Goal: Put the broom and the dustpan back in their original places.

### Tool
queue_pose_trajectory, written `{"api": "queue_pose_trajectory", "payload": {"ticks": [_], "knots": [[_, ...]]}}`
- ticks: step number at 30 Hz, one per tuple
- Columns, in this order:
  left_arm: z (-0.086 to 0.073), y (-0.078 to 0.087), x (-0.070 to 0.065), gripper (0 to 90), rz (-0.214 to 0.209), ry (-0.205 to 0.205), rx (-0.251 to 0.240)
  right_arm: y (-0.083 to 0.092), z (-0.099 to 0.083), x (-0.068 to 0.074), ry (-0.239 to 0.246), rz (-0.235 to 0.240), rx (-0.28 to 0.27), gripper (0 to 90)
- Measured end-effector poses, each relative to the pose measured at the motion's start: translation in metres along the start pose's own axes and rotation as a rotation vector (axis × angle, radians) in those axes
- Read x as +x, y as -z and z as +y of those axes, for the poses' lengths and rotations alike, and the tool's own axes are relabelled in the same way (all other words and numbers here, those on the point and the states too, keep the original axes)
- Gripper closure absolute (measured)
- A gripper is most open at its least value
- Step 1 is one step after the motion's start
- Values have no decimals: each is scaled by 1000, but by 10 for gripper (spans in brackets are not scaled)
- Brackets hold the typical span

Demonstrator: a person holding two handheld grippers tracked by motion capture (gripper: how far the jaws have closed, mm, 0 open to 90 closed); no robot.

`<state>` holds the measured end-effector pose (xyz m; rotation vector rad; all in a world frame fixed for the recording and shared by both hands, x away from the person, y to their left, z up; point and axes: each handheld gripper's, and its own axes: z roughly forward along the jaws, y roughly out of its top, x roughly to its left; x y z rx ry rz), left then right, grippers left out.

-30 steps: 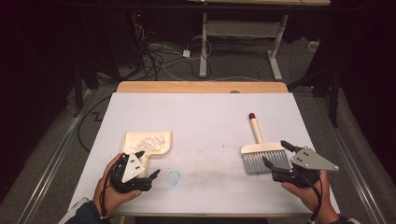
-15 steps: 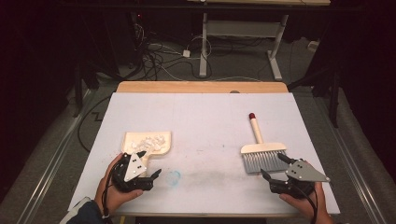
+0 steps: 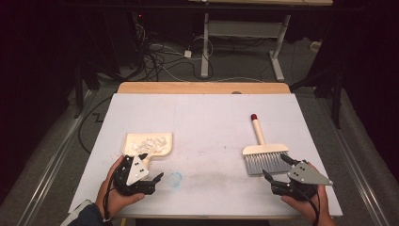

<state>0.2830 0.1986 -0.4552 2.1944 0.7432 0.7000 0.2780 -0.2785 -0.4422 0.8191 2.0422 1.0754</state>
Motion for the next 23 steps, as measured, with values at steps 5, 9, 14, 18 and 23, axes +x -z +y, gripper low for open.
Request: {"api": "queue_pose_trajectory", "payload": {"ticks": [5, 9, 14, 18, 23], "knots": [[1, -2, -1, 181, -2, -2, 5, 0, 1, 2, 11, 10, 2, 230], [1, -1, -2, 181, -2, -8, 7, 2, 2, 2, 19, 2, -4, 230], [1, -2, -1, 181, -1, -4, 8, 2, 2, 1, 15, 3, -14, 229], [2, -3, 0, 181, -2, -5, 8, 2, 2, 1, 15, 0, -11, 229], [3, -5, 0, 181, -2, -7, 7, 2, 1, -1, 13, -8, -10, 229]]}}
